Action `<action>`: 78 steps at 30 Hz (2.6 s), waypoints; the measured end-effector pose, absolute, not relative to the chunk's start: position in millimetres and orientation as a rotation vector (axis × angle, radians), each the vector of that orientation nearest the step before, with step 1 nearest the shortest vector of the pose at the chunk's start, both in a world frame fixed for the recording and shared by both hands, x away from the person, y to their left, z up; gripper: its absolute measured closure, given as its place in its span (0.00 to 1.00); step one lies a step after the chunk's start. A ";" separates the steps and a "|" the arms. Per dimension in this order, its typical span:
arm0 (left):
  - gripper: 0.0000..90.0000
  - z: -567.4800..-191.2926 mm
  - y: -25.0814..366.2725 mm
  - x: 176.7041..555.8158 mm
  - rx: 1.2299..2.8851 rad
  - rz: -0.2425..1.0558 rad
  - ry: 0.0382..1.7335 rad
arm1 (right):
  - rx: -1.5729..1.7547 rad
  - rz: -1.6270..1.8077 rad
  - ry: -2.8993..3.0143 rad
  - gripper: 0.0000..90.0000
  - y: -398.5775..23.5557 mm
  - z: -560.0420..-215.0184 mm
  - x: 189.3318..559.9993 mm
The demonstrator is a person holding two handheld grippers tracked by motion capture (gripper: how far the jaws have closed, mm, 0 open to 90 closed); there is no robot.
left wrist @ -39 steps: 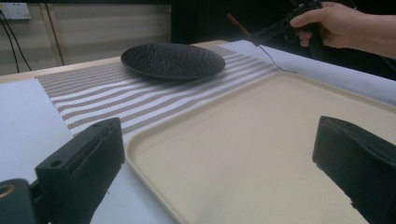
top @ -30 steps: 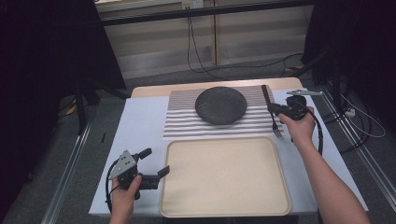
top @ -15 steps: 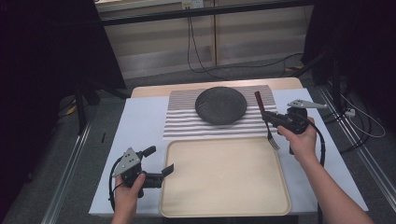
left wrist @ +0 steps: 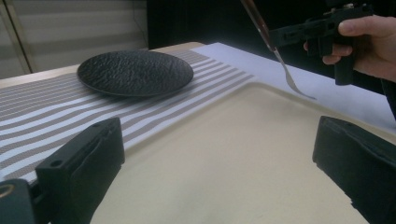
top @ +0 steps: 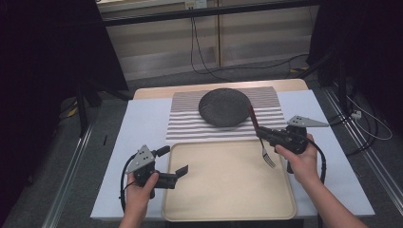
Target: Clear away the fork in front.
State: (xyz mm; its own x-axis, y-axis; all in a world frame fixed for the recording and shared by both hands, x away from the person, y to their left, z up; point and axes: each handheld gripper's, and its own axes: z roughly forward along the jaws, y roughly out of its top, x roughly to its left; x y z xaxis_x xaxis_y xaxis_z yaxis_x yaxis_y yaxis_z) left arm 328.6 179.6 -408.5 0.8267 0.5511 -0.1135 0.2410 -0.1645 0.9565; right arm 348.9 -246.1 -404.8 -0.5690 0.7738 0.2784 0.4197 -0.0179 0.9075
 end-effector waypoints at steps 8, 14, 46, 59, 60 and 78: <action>0.02 -402.9 152.2 335.4 1.742 0.273 0.615 | 1.188 1.639 2.014 0.87 -222.4 -408.5 338.7; 0.03 -399.7 132.9 342.7 1.735 0.255 0.628 | 1.157 1.667 2.038 0.87 -209.8 -410.7 335.3; 0.90 -375.5 83.4 366.6 1.574 -0.056 0.765 | 1.018 1.703 2.105 0.85 -183.8 -408.4 318.4; 0.90 -368.2 124.4 369.7 1.662 -0.116 0.789 | 1.018 1.575 2.014 0.43 -219.1 -419.5 317.1; 0.90 -368.7 126.6 370.1 1.669 -0.122 0.796 | 1.023 1.570 2.006 0.41 -220.4 -419.6 316.4; 0.90 -375.4 153.3 370.4 1.726 -0.185 0.829 | 1.045 1.524 1.987 0.20 -237.4 -424.1 312.4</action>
